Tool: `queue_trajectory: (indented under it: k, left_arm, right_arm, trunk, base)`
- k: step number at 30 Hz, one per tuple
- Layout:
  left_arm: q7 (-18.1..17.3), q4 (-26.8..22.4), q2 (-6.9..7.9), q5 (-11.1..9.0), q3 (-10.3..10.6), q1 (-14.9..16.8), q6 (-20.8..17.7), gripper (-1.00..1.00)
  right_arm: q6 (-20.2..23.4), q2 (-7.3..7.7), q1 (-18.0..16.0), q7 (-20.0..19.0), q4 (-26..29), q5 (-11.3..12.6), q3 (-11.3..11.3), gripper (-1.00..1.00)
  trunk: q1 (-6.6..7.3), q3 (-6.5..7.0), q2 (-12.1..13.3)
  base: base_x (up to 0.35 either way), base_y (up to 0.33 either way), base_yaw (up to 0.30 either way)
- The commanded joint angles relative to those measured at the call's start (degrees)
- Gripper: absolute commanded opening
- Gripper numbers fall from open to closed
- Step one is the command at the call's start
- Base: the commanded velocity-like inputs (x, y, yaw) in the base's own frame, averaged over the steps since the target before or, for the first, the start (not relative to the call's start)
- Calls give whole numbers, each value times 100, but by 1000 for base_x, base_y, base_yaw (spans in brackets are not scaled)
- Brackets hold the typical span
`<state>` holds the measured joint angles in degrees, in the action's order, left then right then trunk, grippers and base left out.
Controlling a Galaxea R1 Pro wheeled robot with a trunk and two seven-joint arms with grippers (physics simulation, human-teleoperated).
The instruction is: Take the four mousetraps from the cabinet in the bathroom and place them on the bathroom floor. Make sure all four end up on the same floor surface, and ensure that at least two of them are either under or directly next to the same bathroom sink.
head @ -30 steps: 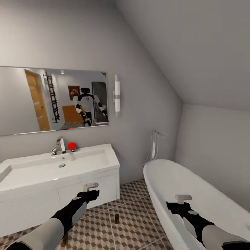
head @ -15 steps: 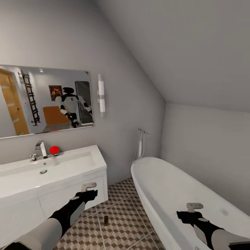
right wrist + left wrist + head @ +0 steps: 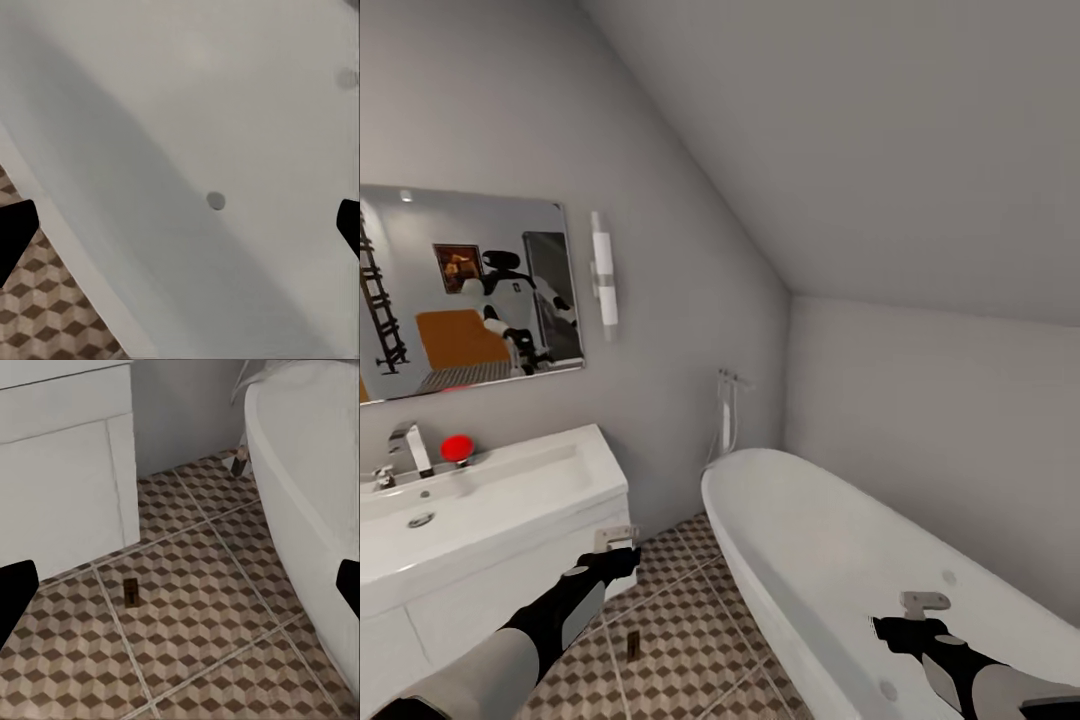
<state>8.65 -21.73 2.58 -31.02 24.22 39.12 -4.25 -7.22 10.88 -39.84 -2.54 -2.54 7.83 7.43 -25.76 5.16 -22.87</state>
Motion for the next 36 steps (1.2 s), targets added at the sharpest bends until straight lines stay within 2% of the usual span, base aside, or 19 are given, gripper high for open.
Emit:
queue_trajectory:
  k: [1, 9, 14, 18, 22, 26, 31, 36]
  left_arm:
    - [48, -18, 4, -44, 48, -1, -21, 100]
    - [49, 28, 20, -37, 47, -1, 0, 100]
    - [39, 322, 15, -41, 47, -1, 48, 100]
    - [32, 895, -6, -48, 53, -8, 394, 100]
    - [4, 1816, 8, -52, 50, -16, 1121, 100]
    - [-30, 2496, 49, -51, 48, -27, 1662, 100]
    - [-268, 2588, 67, -59, 47, -104, 1722, 100]
    - [-911, 2613, 82, -66, 46, -220, 1743, 100]
  right_arm:
    - [-42, 0, -8, -25, -30, 61, 47, 100]
    - [-43, 1, -8, -25, -35, 59, 47, 100]
    - [-41, 2, -7, -22, -36, 60, 46, 100]
    - [-42, 2, -7, -19, -41, 60, 44, 100]
    - [-43, 2, -7, -19, -44, 61, 42, 100]
    - [-47, -12, 0, -29, -102, 61, 46, 100]
    - [-50, -21, 9, -34, -131, 61, 42, 100]
    - [-51, -31, 37, -36, -139, 61, 41, 100]
  trunk:
    - [-3, -3, -5]
    - [-3, -3, -5]
    - [-3, -3, -5]
    - [-3, -3, -5]
    - [-3, -3, -5]
    - [-3, -3, -5]
    - [-3, -3, -5]
    - [-3, -3, -5]
  base:
    - [0, 0, -279]
    - [0, 0, -279]
    - [0, 0, -279]
    - [0, 0, -279]
    - [0, 0, -279]
    - [0, 0, -279]
    - [0, 0, -279]
    - [0, 0, -279]
